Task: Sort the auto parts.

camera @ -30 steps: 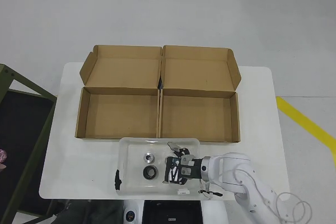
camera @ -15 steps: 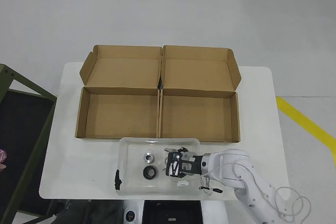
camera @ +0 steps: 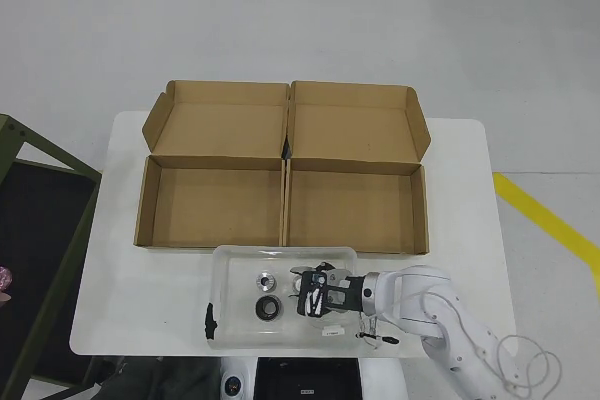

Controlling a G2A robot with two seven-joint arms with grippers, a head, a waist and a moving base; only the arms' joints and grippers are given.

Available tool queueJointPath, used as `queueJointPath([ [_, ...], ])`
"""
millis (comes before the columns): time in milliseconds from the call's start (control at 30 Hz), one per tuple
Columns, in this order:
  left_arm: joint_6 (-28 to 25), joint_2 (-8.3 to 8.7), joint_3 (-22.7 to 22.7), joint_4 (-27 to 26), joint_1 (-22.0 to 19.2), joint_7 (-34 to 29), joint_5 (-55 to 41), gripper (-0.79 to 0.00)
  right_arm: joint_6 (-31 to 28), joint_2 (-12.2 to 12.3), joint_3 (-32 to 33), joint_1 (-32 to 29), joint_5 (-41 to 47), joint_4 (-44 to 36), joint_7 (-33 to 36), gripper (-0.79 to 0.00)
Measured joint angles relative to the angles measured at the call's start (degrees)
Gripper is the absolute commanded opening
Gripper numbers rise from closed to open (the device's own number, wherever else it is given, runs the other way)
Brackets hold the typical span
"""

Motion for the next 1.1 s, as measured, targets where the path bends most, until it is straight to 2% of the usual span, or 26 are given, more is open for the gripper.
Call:
queueJointPath([
  [567,0.0,0.00,0.0,0.0,0.0,0.0,0.0,0.000,-4.0,1.5,4.3,0.2,2.9,-9.1,-6.2,-0.785],
  [1100,0.0,0.00,0.0,0.0,0.0,0.0,0.0,0.000,-2.6,2.5,10.3,0.5,6.2,-7.8,-14.4,-0.785],
])
